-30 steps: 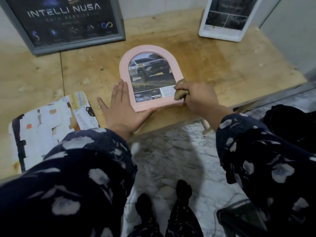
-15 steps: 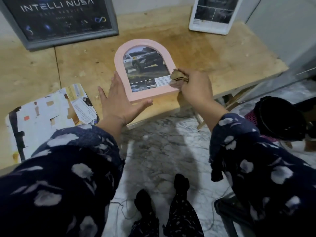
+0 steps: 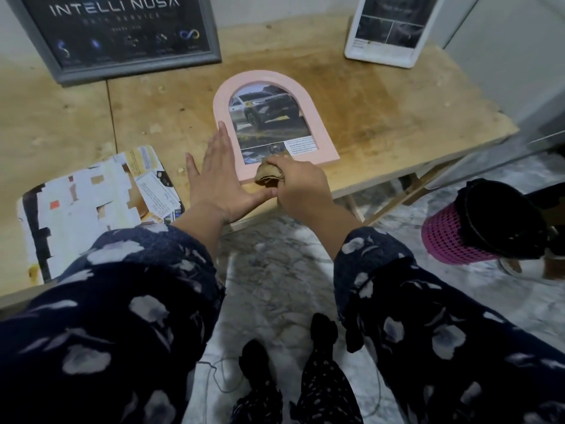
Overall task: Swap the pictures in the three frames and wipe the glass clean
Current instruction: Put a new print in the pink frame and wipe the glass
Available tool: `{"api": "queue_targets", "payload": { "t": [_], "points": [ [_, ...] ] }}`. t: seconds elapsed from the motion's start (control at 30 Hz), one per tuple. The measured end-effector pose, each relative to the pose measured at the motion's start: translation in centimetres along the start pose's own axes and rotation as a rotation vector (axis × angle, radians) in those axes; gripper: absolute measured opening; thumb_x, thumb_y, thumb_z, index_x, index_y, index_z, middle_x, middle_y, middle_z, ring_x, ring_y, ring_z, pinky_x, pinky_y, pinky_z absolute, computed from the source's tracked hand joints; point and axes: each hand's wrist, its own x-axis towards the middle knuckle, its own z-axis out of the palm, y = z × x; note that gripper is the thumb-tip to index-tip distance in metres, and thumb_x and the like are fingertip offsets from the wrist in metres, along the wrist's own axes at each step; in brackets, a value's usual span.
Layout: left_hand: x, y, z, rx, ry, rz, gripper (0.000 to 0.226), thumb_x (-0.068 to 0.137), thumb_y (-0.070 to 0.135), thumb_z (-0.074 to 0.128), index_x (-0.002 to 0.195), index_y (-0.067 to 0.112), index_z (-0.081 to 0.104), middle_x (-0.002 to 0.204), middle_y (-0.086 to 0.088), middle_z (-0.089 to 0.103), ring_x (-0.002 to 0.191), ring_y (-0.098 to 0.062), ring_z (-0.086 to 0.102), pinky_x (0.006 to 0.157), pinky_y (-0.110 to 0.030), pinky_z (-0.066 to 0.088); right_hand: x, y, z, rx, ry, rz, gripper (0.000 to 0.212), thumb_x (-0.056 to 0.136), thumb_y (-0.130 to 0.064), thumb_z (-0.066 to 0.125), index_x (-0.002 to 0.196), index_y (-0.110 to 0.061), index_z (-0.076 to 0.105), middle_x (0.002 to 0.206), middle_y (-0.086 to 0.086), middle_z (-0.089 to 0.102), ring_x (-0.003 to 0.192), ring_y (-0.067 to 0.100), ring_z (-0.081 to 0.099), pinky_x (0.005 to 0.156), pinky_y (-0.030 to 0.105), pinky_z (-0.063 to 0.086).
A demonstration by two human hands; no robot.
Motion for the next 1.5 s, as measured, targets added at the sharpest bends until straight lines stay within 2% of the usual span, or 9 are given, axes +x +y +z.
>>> {"api": "queue_targets", "payload": {
  "t": [0.3,0.4,0.5,0.77,0.9,1.03,1.2,1.4,1.5],
  "points": [
    [-0.1,-0.4,0.1,-0.028,-0.022,0.010,0.126,0.065,0.084,0.038,0.149,0.014,-0.024,0.162,0.003,-0.012,0.149,-0.011,-0.005,0.117,-0.054,-0.006,1.6,-3.7,-0.6,0.332,-0.100,0.081,0.035,0.090,-0.014,0.051,0.123,-0.016,0.062,0.118,0.007,0.066,0.109,0.027,0.060,0.097,0.037,0.045],
    [-0.4,-0.4,0.1,-0.007,-0.008,0.008,0.126,0.066,0.089,0.036,0.151,0.013,-0.018,0.162,0.001,-0.011,0.149,-0.012,-0.003,0.118,-0.054,-0.004,2.3,-3.0,-3.1,0.645,-0.037,0.185,0.023,0.089,-0.017,0.053,0.108,-0.018,0.066,0.099,-0.002,0.068,0.087,0.017,0.061,0.076,0.030,0.048],
    [-0.1,-0.4,0.2,-0.015,0.008,-0.002,0.123,0.067,0.091,0.030,0.153,0.014,-0.011,0.162,0.002,-0.009,0.149,-0.011,-0.002,0.117,-0.055,-0.001,3.9,-2.0,-5.3,0.651,0.097,0.224,0.027,0.086,-0.007,0.049,0.103,-0.021,0.064,0.084,-0.005,0.061,0.074,0.017,0.056,0.063,0.028,0.043],
    [0.5,0.1,0.2,-0.026,0.018,-0.074,0.123,0.066,0.094,0.020,0.154,0.010,0.000,0.162,-0.001,0.003,0.148,-0.014,0.006,0.118,-0.052,-0.003,11.9,-1.6,-6.9,0.203,0.188,-0.007,0.012,0.089,-0.012,0.054,0.098,-0.020,0.051,0.093,0.002,0.060,0.085,0.026,0.058,0.068,0.033,0.045],
    [0.5,0.4,0.3,0.001,0.036,-0.070,0.120,0.068,0.092,0.026,0.154,0.010,0.007,0.162,0.001,0.004,0.148,-0.011,0.005,0.118,-0.053,-0.002,15.5,-2.2,-6.0,-0.069,0.212,-0.203,0.027,0.085,-0.004,0.046,0.104,-0.015,0.063,0.095,0.009,0.067,0.085,0.031,0.060,0.072,0.039,0.050],
    [0.7,0.3,0.4,0.029,0.041,-0.086,0.117,0.069,0.091,0.025,0.154,0.013,0.010,0.162,0.003,0.004,0.148,-0.009,0.004,0.118,-0.054,0.000,16.7,-2.0,-2.3,0.165,0.313,-0.208,0.030,0.076,-0.010,0.040,0.087,-0.018,0.067,0.086,0.003,0.067,0.082,0.026,0.059,0.069,0.037,0.047],
    [1.0,0.5,0.0,0.033,0.018,-0.093,0.112,0.072,0.090,0.024,0.153,0.015,0.008,0.162,0.004,0.001,0.148,-0.009,0.000,0.118,-0.054,-0.002,17.5,-1.2,-1.6,0.464,0.417,-0.190,0.033,0.070,0.016,0.040,0.074,-0.016,0.049,0.083,-0.002,0.054,0.077,0.017,0.051,0.068,0.039,0.045],
    [0.8,0.7,-0.4,0.068,-0.021,-0.109,0.113,0.071,0.090,0.014,0.154,0.014,0.001,0.162,0.004,-0.006,0.148,-0.009,-0.005,0.117,-0.054,-0.002,17.5,0.5,-1.6,0.096,0.121,-0.155,0.067,0.073,0.007,0.052,0.130,-0.026,0.043,0.114,0.005,0.059,0.104,0.029,0.055,0.081,0.043,0.049],
    [0.9,0.7,-0.3,0.054,-0.017,-0.113,0.113,0.071,0.089,0.017,0.154,0.014,0.005,0.162,0.003,-0.002,0.148,-0.009,-0.002,0.117,-0.054,0.000,18.1,0.3,-1.8,-0.165,0.056,-0.189,0.057,0.077,-0.001,0.056,0.130,-0.021,0.050,0.121,0.010,0.045,0.111,0.034,0.048,0.083,0.043,0.047]
  ]
}}
